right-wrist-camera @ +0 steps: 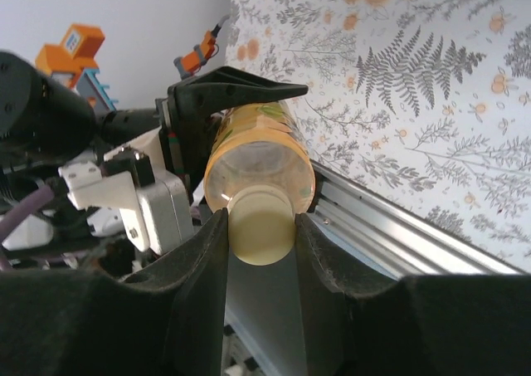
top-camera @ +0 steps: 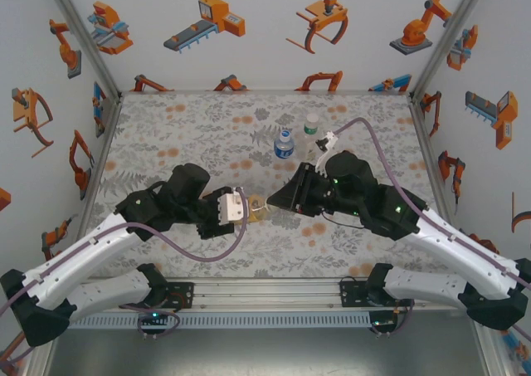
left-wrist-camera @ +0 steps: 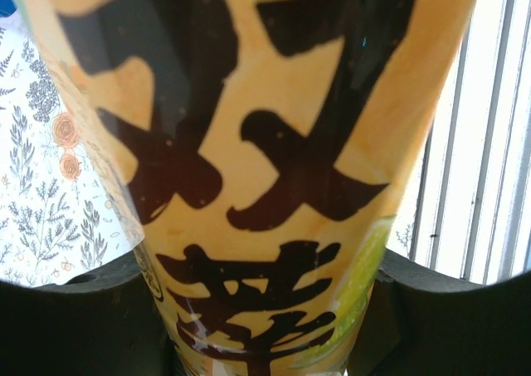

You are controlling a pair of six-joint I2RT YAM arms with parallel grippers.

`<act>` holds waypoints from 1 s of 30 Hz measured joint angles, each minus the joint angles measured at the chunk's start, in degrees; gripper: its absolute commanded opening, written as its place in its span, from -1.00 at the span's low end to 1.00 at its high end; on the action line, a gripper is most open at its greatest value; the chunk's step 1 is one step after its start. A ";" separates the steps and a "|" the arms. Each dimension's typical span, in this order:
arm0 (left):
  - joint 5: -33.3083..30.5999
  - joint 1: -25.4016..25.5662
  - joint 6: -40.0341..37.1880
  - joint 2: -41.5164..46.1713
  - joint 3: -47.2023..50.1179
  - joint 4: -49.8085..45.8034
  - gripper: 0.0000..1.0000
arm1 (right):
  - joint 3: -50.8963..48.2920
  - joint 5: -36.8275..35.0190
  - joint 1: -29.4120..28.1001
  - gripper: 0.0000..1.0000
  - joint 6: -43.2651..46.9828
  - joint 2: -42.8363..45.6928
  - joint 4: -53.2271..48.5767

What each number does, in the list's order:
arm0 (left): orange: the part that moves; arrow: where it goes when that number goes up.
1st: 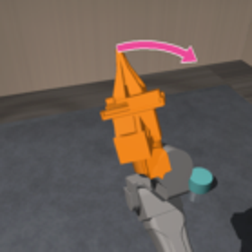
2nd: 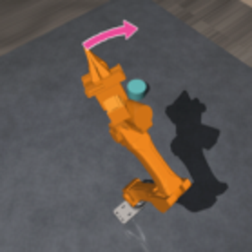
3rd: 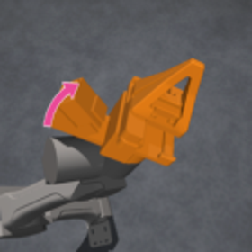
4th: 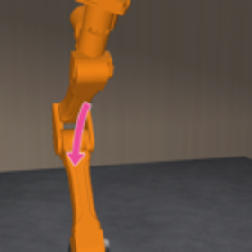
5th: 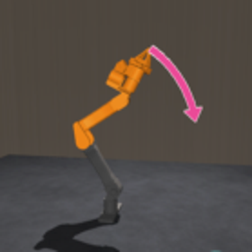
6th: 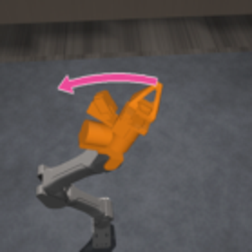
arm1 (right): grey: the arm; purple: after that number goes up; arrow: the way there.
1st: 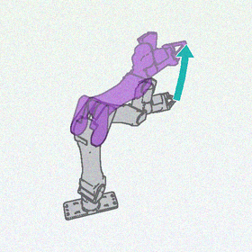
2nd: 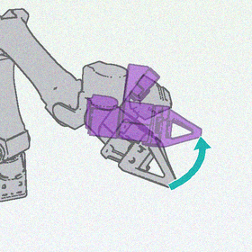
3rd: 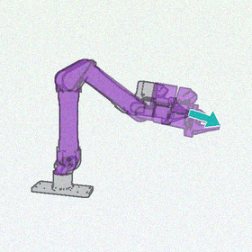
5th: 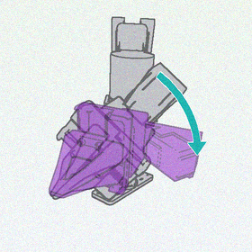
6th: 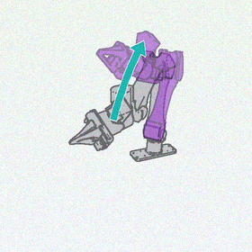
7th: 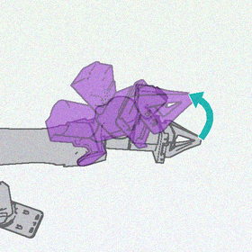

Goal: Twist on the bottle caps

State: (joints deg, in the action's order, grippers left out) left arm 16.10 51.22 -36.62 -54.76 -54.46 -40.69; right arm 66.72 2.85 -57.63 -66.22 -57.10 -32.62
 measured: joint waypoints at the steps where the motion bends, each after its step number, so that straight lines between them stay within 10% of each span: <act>1: -0.11 0.00 0.00 -0.11 0.00 -0.02 -1.00 | 0.00 -0.44 0.00 -1.00 -0.94 -0.13 -0.35; 16: -2.56 0.15 1.62 -0.20 0.22 1.22 -1.00 | 3.65 -5.55 -0.33 -0.36 0.66 -2.69 -4.02; 30: -0.39 1.18 2.38 1.22 0.96 3.98 -1.00 | 4.79 -5.57 -0.33 -0.32 5.44 -3.02 -2.45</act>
State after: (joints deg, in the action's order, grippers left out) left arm 15.70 52.40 -34.24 -53.54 -53.49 -36.71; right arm 71.50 -2.72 -57.95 -60.77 -60.12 -35.07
